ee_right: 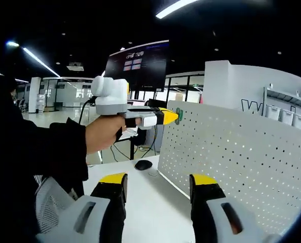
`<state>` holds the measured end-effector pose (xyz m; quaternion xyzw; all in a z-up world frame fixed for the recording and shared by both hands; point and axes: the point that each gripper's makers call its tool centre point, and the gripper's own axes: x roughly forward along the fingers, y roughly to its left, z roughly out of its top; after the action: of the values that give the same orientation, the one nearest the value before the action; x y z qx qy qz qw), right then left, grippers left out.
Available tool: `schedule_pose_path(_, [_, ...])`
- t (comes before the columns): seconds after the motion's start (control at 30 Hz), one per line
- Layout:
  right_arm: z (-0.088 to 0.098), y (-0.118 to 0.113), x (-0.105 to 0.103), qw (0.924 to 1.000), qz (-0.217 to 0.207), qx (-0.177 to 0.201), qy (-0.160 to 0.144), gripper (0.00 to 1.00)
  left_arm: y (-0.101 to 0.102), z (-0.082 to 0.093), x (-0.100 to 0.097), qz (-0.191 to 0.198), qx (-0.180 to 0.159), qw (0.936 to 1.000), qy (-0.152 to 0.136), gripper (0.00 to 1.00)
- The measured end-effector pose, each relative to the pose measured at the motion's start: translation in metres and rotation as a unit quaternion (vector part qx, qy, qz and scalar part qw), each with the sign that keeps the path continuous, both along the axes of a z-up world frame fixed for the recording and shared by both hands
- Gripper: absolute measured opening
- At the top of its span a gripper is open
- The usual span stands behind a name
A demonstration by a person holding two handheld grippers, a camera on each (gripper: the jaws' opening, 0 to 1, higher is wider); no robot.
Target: Insert the hook assembly into the mounting plate slot until the hook locks in place.
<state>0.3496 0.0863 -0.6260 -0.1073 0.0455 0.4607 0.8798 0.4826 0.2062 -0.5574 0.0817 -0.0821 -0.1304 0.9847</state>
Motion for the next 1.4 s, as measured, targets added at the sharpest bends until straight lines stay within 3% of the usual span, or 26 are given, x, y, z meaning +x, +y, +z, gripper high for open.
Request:
schedule_pose_path(0.27, [0.001,-0.003,0.003,1.0,-0.001,0.001,0.004,0.47,0.019,0.008,0.03,0.038,-0.014,0.9992,0.0,0.03])
schedule_pose_path(0.83, [-0.006,-0.007,0.019,0.9998,-0.007,-0.007,0.016,0.46,0.031,0.004,0.075,0.074,-0.026,0.9969,-0.012,0.03])
schedule_pose_path(1.4, [-0.008,-0.008,0.024,0.9997,-0.012,-0.012,0.019,0.46,0.036,0.002,0.088,0.083,-0.017,0.9963,-0.015,0.02])
